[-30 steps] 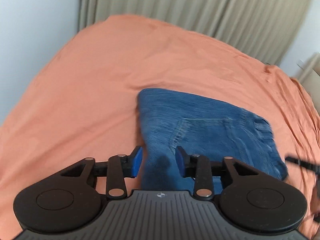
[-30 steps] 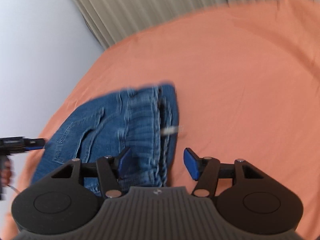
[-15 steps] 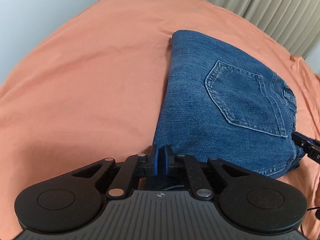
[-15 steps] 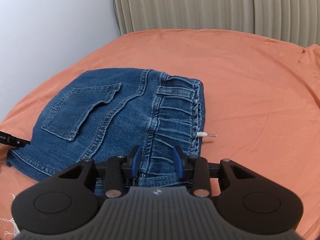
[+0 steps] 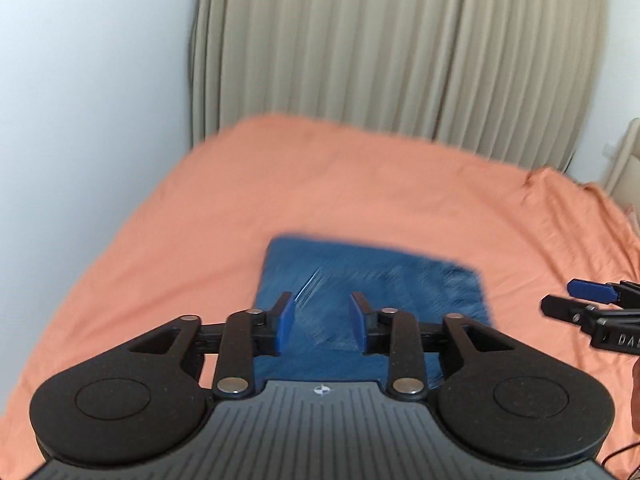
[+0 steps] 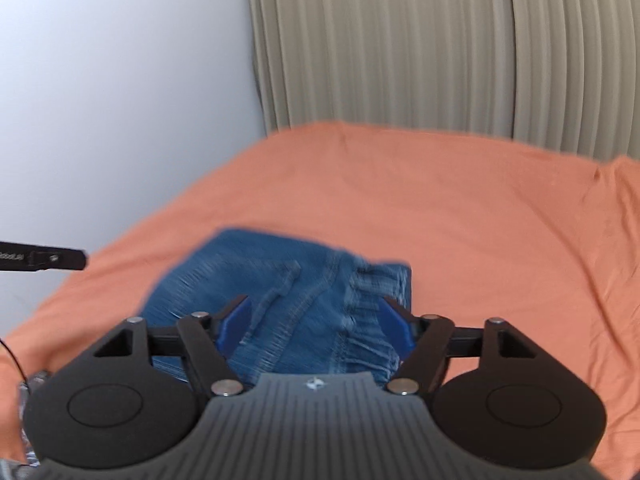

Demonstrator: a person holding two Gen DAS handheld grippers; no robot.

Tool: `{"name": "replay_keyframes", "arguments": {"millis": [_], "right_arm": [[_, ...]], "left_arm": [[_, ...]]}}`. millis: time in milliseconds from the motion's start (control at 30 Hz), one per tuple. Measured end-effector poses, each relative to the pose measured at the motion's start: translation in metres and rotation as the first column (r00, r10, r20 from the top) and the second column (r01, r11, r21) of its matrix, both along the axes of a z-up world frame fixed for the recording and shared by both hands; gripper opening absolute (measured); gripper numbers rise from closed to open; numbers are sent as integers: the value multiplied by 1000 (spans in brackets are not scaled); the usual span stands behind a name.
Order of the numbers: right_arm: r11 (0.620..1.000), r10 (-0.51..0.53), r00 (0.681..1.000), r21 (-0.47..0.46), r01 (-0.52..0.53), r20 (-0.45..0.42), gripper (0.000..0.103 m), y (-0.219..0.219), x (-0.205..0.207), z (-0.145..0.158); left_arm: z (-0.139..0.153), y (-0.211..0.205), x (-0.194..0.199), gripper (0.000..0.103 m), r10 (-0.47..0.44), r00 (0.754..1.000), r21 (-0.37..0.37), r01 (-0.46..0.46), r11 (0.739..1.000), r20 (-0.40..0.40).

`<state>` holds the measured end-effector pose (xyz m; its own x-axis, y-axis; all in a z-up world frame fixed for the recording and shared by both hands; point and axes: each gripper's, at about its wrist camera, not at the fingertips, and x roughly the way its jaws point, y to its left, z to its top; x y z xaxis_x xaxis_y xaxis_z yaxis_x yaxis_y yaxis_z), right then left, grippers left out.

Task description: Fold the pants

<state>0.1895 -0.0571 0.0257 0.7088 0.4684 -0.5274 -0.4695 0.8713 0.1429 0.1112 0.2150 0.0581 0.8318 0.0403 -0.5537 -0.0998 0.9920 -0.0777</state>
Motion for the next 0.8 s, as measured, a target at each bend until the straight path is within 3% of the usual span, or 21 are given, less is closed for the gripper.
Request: {"name": "replay_keyframes", "arguments": {"millis": [100,167,233,333,567,800], "right_arm": [[1000,3,998,26,-5,64,77,-9,-34,30],[999,-1,995,43,-3,101,81,-16,-57,45],[998,-14,991,58,7,131,81,-25,-81,57],[997,-49,985,70,38,166,81,-38,-116,65],[984,-164,973,102,149,161,81,-70,-172,53],[977,-205,975,81,198,89,81,-73,-181,15]], "left_arm": [[24,-32,-29,48,2,996,62,-8,998,87],[37,-52,-47,68,6,993,102,-17,995,115],[44,-76,-62,74,-6,993,136,-11,991,120],[44,-103,-83,92,23,995,161,-38,986,95],[16,-145,-106,92,20,998,171,-30,985,57],[-18,-152,-113,92,41,999,129,-40,991,-1]]}}
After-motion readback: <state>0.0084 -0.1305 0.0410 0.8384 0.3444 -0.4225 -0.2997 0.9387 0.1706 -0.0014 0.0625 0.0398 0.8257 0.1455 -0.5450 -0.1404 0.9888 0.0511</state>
